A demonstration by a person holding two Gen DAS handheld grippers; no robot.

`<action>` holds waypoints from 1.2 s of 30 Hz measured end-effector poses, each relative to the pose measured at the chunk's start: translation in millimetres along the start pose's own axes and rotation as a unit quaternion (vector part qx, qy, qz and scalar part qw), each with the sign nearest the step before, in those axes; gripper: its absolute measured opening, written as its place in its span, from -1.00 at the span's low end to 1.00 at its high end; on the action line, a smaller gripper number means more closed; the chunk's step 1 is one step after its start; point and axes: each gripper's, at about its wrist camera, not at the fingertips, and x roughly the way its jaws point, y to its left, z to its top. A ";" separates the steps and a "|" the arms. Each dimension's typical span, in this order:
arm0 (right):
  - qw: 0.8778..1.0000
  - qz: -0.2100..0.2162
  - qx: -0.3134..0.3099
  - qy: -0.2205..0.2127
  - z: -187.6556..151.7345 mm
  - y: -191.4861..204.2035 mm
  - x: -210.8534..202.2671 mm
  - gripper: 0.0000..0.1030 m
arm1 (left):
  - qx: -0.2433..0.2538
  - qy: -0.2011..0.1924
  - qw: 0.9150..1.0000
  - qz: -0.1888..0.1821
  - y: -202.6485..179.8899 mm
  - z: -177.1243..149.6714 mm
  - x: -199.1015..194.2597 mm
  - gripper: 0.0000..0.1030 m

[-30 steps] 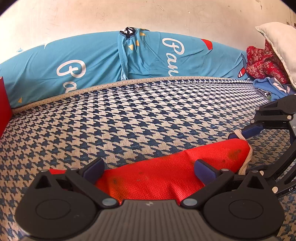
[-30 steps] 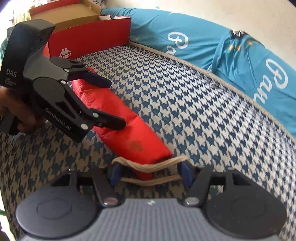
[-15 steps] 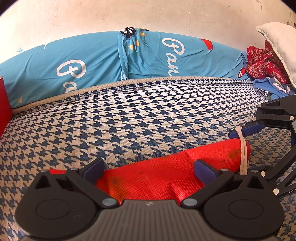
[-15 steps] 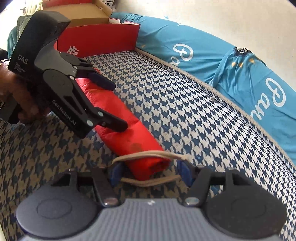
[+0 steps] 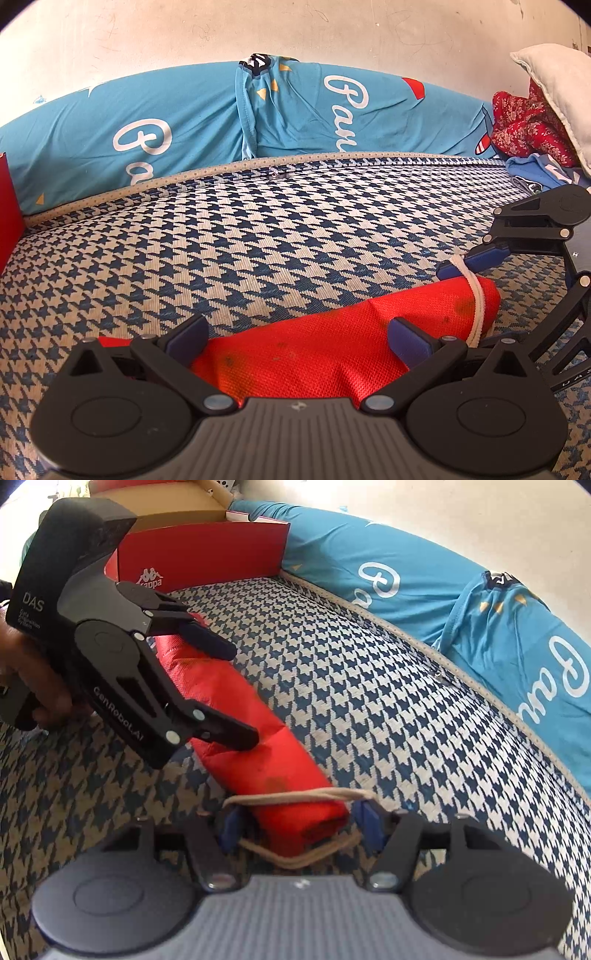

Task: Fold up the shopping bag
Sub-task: 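Slide the stretched rubber band over the red roll's end with the right gripper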

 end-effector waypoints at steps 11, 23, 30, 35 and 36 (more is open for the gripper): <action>0.999 0.038 -0.012 0.019 9.0 -5.0 8.0 0.11 | 0.007 0.015 1.000 -0.017 -1.9 7.0 2.8 1.00; 0.995 0.092 -0.006 0.044 13.5 -16.0 18.8 0.11 | -0.007 0.025 0.998 -0.059 2.1 13.4 10.7 1.00; 0.994 0.097 0.010 0.045 11.4 -17.0 17.9 0.10 | -0.023 0.019 0.997 -0.071 5.5 14.3 8.9 1.00; 0.994 0.099 0.006 0.046 11.8 -18.5 18.1 0.09 | -0.029 0.013 0.995 -0.099 3.1 14.4 7.7 1.00; 0.993 0.105 -0.001 0.046 13.0 -22.7 20.7 0.09 | -0.031 0.013 0.994 -0.102 3.5 14.6 7.7 1.00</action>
